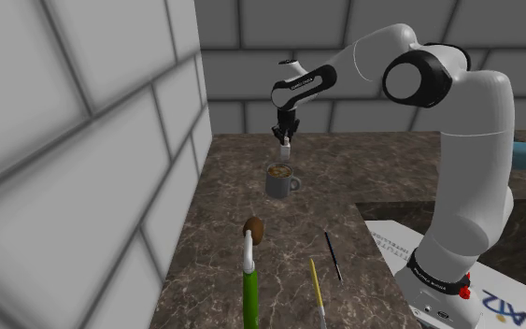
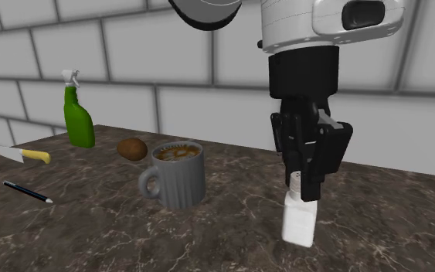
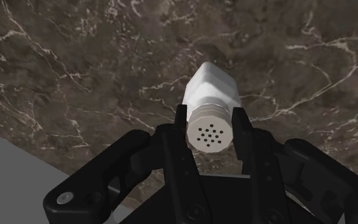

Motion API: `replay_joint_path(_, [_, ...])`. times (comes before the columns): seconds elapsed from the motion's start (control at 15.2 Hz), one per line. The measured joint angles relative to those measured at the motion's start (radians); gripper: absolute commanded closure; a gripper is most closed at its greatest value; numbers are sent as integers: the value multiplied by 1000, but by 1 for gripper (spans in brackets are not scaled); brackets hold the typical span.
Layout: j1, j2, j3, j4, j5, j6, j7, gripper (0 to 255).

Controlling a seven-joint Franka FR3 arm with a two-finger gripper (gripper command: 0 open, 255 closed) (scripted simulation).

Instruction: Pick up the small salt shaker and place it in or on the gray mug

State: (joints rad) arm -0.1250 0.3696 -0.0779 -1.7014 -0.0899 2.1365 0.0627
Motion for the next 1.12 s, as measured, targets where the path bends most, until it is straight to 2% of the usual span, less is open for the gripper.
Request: replay_joint_path(1.12, [2,-56,0,150,4,-205,-18,255])
